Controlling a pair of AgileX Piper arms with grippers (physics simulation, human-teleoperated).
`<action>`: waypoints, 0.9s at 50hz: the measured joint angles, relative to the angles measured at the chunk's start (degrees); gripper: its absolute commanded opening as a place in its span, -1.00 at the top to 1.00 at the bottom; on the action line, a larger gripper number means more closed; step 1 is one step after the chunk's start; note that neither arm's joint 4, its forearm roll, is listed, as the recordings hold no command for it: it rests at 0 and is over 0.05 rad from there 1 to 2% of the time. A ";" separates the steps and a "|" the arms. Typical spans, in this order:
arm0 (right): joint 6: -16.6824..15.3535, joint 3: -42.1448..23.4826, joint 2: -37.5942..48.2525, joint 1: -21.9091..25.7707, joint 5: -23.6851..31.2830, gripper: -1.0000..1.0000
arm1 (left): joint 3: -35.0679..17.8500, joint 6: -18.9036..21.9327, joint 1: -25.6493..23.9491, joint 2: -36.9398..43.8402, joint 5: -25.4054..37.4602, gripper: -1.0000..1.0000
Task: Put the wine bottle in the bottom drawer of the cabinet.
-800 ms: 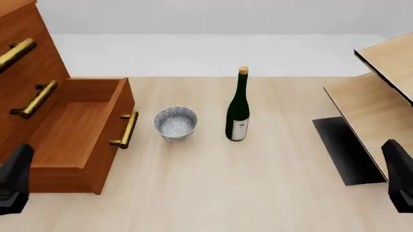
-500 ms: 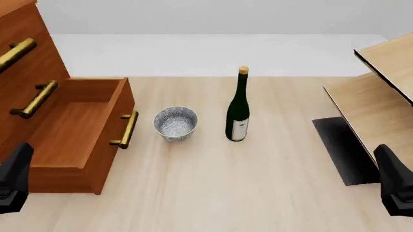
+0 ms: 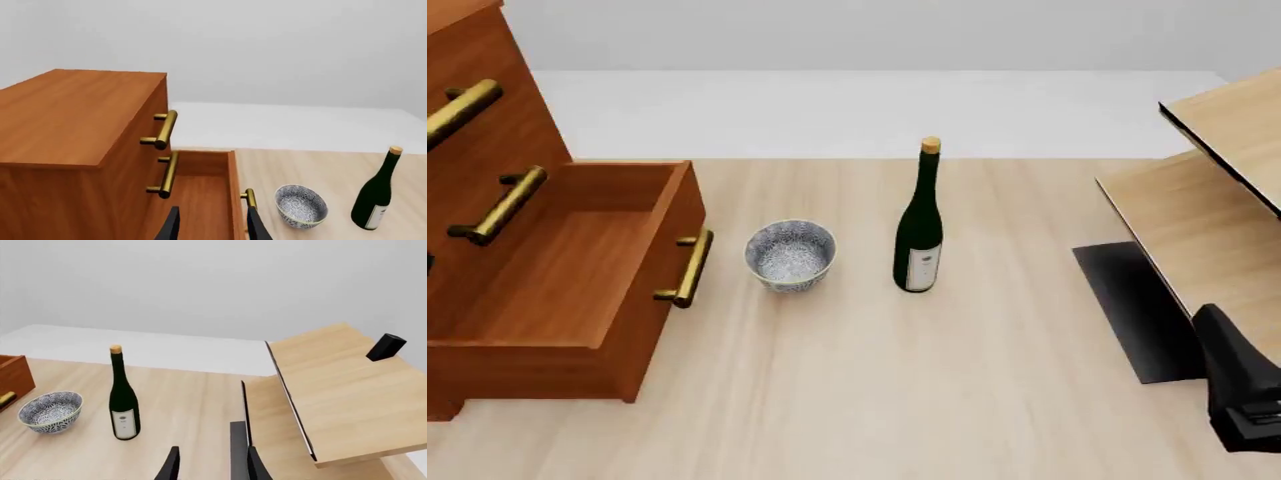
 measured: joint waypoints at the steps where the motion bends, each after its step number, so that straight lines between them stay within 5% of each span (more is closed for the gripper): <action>1: -0.01 0.00 -0.02 0.03 0.01 -1.00 | -0.95 0.02 -0.12 0.66 0.49 -1.00; 14: -0.14 0.01 -0.23 0.25 0.19 -1.00 | -15.09 -2.28 -2.74 12.41 7.83 -1.00; 33: -0.44 0.01 -0.27 0.23 0.31 -1.00 | -33.79 2.19 -6.23 30.41 20.01 -1.00; 45: -0.56 0.02 -0.23 0.46 0.41 -1.00 | -39.93 4.39 -6.98 39.41 26.47 -1.00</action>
